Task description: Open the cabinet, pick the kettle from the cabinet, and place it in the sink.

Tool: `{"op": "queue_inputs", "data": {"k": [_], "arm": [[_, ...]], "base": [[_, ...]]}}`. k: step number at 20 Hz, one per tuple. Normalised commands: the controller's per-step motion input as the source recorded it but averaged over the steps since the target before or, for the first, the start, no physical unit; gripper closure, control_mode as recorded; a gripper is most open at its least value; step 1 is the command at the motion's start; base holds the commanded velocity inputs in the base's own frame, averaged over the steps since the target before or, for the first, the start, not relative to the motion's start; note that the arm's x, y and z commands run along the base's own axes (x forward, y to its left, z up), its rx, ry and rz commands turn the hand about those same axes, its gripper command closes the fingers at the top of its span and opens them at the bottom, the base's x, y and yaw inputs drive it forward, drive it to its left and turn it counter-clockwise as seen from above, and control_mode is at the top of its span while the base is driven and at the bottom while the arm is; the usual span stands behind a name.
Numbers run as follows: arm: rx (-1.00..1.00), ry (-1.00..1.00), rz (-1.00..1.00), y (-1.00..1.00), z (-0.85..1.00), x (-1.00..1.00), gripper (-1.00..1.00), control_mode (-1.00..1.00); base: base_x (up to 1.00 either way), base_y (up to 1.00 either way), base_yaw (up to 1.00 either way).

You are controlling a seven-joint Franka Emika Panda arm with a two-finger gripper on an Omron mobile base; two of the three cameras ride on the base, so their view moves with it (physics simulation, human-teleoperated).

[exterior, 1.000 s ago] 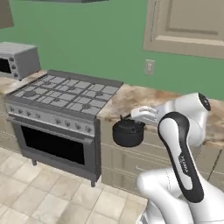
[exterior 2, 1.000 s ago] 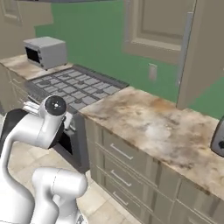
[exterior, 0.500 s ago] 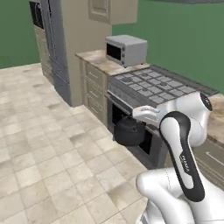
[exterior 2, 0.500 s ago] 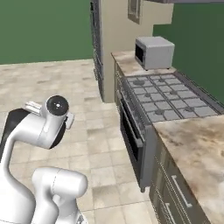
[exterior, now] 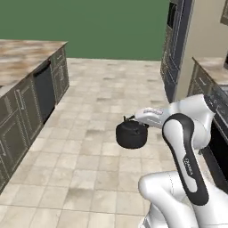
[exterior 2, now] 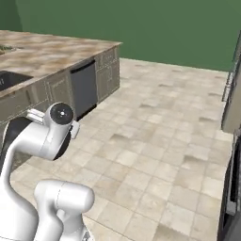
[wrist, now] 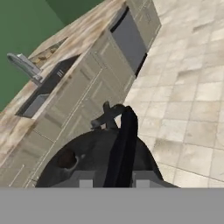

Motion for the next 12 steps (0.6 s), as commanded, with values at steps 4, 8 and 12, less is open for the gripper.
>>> {"op": "queue_inputs", "data": {"k": [4,8,12], "arm": [[0.00,0.00,0.00,0.00,0.00,0.00,1.00,1.00],[0.00,0.00,0.00,0.00,0.00,0.00,1.00,1.00],[0.00,0.00,0.00,0.00,0.00,0.00,1.00,1.00]], "base": [[0.00,0.14,0.91],[0.04,0.15,0.85],[0.22,0.16,0.61]]}}
